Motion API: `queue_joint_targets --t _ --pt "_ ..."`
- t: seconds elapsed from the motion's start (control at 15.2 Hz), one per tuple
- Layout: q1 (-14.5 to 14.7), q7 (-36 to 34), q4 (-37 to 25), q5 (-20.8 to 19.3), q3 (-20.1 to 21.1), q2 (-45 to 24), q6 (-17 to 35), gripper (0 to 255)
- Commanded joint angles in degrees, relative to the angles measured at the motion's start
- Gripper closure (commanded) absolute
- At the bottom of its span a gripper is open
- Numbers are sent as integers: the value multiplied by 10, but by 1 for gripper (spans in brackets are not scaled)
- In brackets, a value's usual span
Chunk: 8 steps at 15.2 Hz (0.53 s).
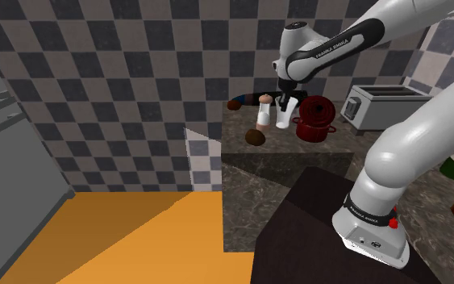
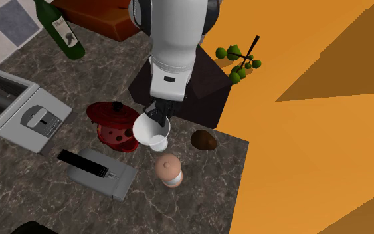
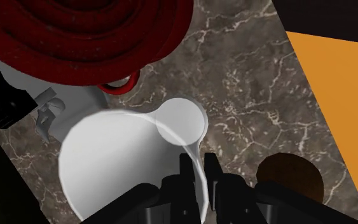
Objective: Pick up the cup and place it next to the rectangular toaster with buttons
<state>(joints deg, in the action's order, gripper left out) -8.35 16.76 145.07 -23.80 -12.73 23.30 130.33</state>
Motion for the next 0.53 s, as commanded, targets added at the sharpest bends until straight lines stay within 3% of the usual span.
queue_joint_targets --t 0.0,0.46 --pt "2 4 -9 4 2 9 -18 255" --pt "6 19 -47 17 7 29 -75 255"
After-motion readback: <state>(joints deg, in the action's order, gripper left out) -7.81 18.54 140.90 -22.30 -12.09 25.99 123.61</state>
